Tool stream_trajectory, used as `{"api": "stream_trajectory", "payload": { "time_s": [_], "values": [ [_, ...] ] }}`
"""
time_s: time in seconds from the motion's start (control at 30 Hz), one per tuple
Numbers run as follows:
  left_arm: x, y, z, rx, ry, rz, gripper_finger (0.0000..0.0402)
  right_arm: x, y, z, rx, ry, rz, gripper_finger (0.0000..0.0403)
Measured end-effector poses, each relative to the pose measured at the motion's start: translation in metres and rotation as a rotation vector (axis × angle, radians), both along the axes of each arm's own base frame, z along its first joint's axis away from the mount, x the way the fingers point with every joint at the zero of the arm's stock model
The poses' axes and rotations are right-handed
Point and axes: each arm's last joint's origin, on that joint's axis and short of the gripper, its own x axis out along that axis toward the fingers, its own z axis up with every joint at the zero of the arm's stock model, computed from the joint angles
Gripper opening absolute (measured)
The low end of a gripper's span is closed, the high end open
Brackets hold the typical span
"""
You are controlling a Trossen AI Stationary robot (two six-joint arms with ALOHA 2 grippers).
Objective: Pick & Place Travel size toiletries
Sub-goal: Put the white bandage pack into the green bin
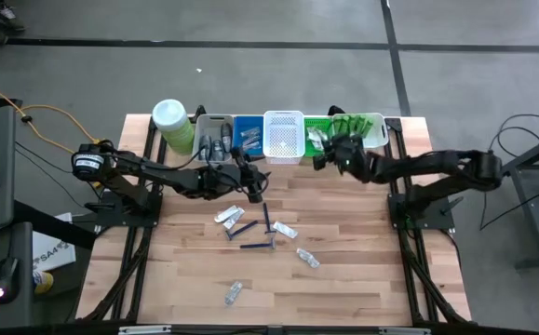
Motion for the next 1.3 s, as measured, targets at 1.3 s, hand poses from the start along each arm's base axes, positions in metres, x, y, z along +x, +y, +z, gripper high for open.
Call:
{"api": "stream_trajectory", "payload": {
  "time_s": [1.3],
  "values": [
    [-0.056,-0.001,0.021,-0.257,0.115,0.135,0.0243,-0.015,-0.001,0.021,0.178,-0.100,0.435,0.0121]
  ]
}}
